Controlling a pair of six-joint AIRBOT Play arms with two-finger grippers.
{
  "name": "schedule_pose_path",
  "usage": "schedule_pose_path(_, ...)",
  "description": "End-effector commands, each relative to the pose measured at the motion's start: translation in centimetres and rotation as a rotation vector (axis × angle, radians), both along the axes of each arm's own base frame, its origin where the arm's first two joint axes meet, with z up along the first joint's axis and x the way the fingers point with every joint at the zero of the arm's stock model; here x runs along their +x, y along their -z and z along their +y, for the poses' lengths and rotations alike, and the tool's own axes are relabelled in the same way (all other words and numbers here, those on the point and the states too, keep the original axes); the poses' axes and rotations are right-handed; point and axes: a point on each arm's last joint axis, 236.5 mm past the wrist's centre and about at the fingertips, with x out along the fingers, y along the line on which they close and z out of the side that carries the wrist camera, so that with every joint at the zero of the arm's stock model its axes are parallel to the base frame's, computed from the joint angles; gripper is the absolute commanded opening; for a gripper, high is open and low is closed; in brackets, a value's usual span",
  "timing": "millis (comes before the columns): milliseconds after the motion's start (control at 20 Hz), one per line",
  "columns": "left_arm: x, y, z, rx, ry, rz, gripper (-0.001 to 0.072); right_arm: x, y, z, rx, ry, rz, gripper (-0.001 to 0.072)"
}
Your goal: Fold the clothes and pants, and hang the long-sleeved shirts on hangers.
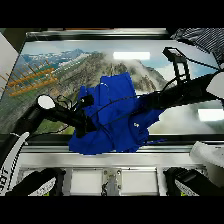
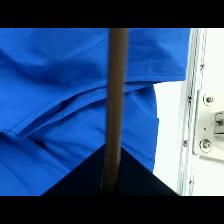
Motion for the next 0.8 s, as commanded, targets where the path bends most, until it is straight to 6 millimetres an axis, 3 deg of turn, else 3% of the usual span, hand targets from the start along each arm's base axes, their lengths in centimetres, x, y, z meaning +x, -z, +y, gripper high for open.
schedule_pose_path(0,-0.6,0.0,-0.9,-0.004,0.052,-0.029,0.0006,1.3,-1.1,0.8,0.034,-0.002,-0.076,0.0011)
schedule_pose_path(100,-1.2,0.1,-1.5,-0.004,0.076,-0.03,0.0007,1.6,-1.6,1.5,0.058,-0.006,-0.102,0.001)
schedule_pose_path(350,-0.9,0.1,-1.7,-0.005,0.069,-0.042,0.0006,-0.4,-2.0,4.6,0.113,-0.11,-0.087,0.0011)
schedule_pose_path(750,-0.9,0.1,-1.7,-0.007,0.068,-0.042,0.0007,-2.1,-0.9,7.6,0.108,-0.215,-0.057,0.0012)
